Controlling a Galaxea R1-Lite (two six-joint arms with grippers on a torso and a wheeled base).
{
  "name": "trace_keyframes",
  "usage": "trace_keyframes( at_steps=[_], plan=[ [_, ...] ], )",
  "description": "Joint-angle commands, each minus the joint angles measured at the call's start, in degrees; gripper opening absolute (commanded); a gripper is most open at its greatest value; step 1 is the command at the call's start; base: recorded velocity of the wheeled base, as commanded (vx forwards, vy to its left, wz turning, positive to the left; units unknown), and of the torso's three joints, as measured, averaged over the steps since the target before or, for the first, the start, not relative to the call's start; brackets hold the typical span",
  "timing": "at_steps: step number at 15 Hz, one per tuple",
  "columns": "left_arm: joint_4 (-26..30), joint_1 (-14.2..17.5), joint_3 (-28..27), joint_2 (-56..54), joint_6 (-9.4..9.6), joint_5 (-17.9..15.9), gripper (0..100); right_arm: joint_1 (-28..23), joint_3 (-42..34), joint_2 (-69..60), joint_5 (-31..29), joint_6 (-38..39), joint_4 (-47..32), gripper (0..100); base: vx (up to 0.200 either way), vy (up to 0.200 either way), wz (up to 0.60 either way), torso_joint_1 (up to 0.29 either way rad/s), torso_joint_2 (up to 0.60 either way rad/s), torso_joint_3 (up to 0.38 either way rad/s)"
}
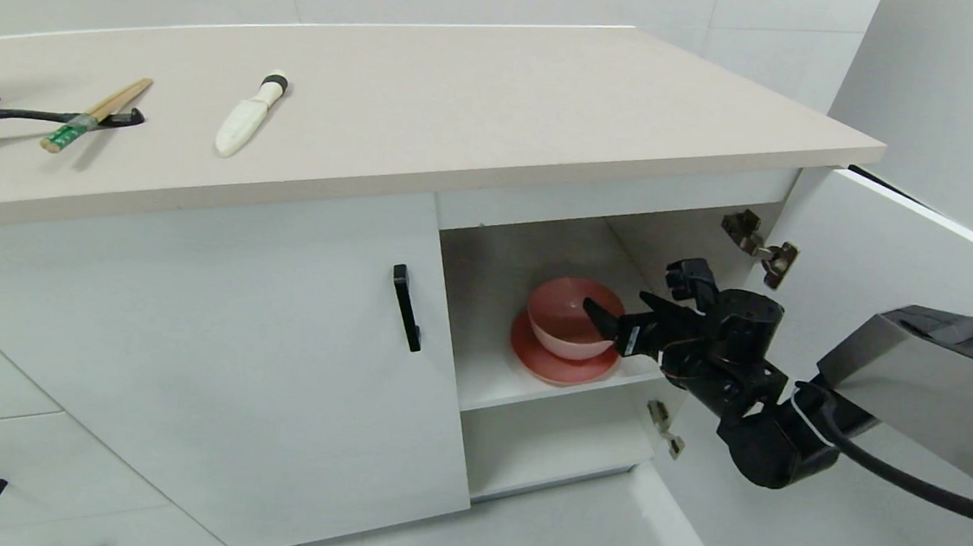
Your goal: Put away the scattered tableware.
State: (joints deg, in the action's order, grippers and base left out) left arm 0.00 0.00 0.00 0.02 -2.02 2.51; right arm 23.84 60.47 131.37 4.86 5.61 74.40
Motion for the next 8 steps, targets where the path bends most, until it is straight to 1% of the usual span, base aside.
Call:
trace_keyframes(
  at_steps=[1,4,5,7,8],
  plan=[
    [0.0,0.0,0.0,0.0,-0.09,0.0,100,2.4,-9.2,-8.4,0.1,-2.5,3.7,100,0.0,0.0,0.0,0.0,0.0,0.0],
    [0.0,0.0,0.0,0.0,0.27,-0.1,100,5.0,-22.4,-18.6,-0.4,-8.2,8.3,100,0.0,0.0,0.0,0.0,0.0,0.0],
    [0.0,0.0,0.0,0.0,0.18,-0.1,100,5.3,-28.8,-24.1,-0.4,-9.9,9.5,100,0.0,0.0,0.0,0.0,0.0,0.0],
    [0.0,0.0,0.0,0.0,0.0,0.1,100,4.5,-39.5,-35.5,-0.1,-10.4,9.7,100,0.0,0.0,0.0,0.0,0.0,0.0],
    [-0.1,0.0,0.0,0.0,0.35,0.2,100,3.3,-44.4,-40.9,0.1,-10.5,9.6,100,0.0,0.0,0.0,0.0,0.0,0.0]
  ],
)
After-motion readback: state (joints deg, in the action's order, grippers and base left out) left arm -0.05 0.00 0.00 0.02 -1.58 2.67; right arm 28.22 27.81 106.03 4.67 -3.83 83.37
